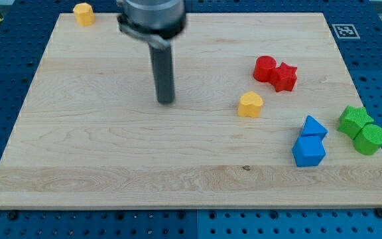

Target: Keep yellow heart horizontal left to red circle

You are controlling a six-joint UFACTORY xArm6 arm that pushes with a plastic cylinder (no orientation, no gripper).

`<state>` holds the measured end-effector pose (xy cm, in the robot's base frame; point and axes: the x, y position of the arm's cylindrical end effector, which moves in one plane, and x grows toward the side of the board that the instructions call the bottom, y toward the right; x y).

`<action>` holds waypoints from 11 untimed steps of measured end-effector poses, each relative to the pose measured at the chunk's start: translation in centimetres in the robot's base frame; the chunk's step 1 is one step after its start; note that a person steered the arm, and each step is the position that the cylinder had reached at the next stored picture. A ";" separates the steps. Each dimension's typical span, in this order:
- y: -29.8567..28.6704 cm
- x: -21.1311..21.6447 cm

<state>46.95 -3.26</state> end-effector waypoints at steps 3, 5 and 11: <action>14.7 3.8; 14.9 0.3; 9.9 -10.0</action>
